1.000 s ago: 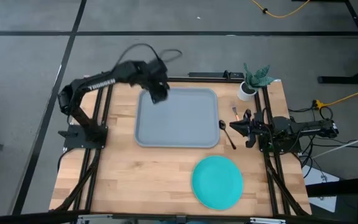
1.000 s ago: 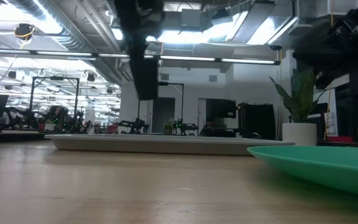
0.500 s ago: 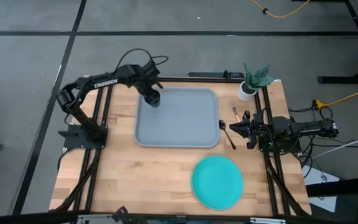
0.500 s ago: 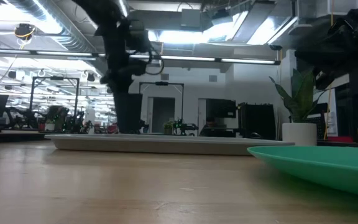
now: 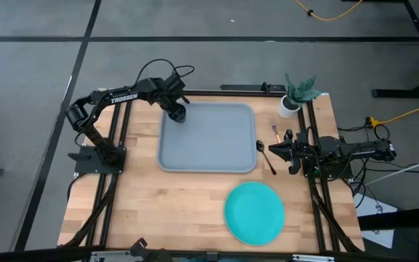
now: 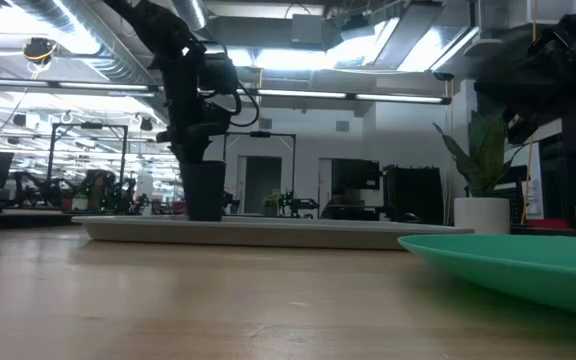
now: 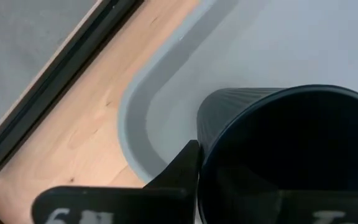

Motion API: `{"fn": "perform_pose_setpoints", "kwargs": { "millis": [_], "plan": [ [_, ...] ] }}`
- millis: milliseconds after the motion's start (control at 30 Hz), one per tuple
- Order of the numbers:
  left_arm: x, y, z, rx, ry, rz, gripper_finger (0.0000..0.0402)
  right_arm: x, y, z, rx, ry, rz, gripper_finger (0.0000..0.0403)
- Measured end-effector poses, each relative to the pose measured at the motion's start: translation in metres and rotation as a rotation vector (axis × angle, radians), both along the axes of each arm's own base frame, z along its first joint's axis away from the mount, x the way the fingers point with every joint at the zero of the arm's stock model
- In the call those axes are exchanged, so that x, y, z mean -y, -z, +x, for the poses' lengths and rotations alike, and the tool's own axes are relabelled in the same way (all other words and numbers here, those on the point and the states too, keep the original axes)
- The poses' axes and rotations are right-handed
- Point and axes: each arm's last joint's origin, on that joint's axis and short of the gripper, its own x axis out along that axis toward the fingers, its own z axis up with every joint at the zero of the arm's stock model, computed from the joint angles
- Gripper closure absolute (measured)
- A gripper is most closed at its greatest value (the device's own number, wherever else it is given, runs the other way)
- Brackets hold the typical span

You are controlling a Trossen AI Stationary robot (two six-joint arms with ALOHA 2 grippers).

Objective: Pick and place plate/cup/fork/spoon on tray
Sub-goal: Put the black cup to the top left of the serving tray

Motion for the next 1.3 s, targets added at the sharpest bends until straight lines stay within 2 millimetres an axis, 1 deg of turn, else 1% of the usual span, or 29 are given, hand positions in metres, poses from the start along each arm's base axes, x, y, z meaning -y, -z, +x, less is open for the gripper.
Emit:
{"fn": "perform_pose_setpoints", "kwargs": {
  "millis": [300, 1067, 1300],
  "plan": [
    [0.0021, 0.0009, -0.0015, -0.023, 0.001, -0.014, 0.0385, -0.0013, 0.0005, 0.0001, -0.005, -0.046, -0.003, 0.0354],
    [0.0016, 0.0008, -0.0017, -0.038, -0.007, 0.006, 0.0388, -0.0013, 0.0005, 0.0001, -0.005, -0.044, -0.003, 0.0354],
    [0.0010, 0.0001, -0.0009, -0.027, -0.008, 0.014, 0.0382, -0.0012, 0.0005, 0.0001, -0.005, -0.042, -0.003, 0.0354]
  ]
}}
